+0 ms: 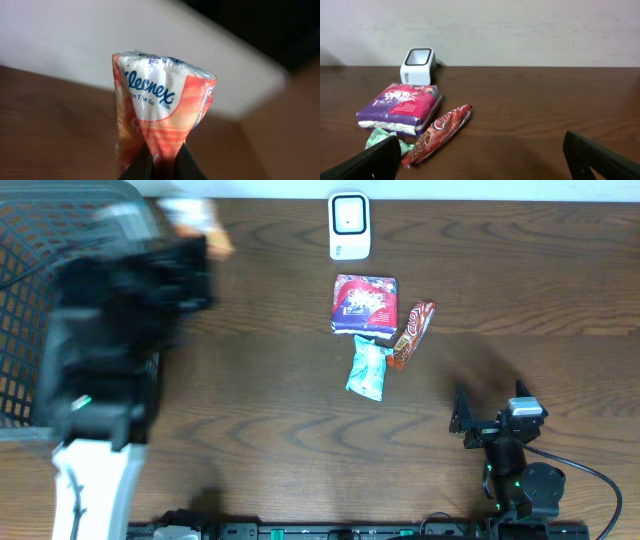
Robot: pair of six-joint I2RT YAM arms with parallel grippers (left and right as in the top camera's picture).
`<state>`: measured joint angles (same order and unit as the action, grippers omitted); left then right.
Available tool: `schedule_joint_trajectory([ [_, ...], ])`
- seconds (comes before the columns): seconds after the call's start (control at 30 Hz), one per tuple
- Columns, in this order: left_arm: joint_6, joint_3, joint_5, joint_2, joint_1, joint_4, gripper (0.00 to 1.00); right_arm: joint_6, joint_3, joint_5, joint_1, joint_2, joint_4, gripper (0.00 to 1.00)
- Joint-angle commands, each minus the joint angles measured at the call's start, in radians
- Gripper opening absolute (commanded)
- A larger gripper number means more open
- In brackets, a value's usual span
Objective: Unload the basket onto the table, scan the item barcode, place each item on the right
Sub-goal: 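Carry Kleenex pack to table and release beside other items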
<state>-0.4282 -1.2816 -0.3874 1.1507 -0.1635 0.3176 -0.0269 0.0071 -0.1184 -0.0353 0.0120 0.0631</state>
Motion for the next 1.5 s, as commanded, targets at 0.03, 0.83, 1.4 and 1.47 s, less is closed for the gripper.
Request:
schedule_joint_trajectory([
  [0.03, 0.167, -0.012, 0.072, 0.12, -0.203, 0.019, 0.07, -0.013, -0.002, 0.0, -0.006, -0.005, 0.004, 0.99],
  [0.83, 0.177, -0.012, 0.25, 0.586, -0.433, 0.224, 0.6, -0.013, -0.002, 0.0, -0.006, -0.005, 0.004, 0.99],
  [1.4, 0.177, -0.019, 0.327, 0.298, -0.209, 0.248, 0.98, -0.013, -0.002, 0.0, -0.006, -0.005, 0.004, 0.99],
  [1.47, 0.177, -0.019, 0.329, 0.281, -0.181, 0.286, 0.98, -0.013, -0.001, 0.0, -0.006, -0.005, 0.004, 0.99],
])
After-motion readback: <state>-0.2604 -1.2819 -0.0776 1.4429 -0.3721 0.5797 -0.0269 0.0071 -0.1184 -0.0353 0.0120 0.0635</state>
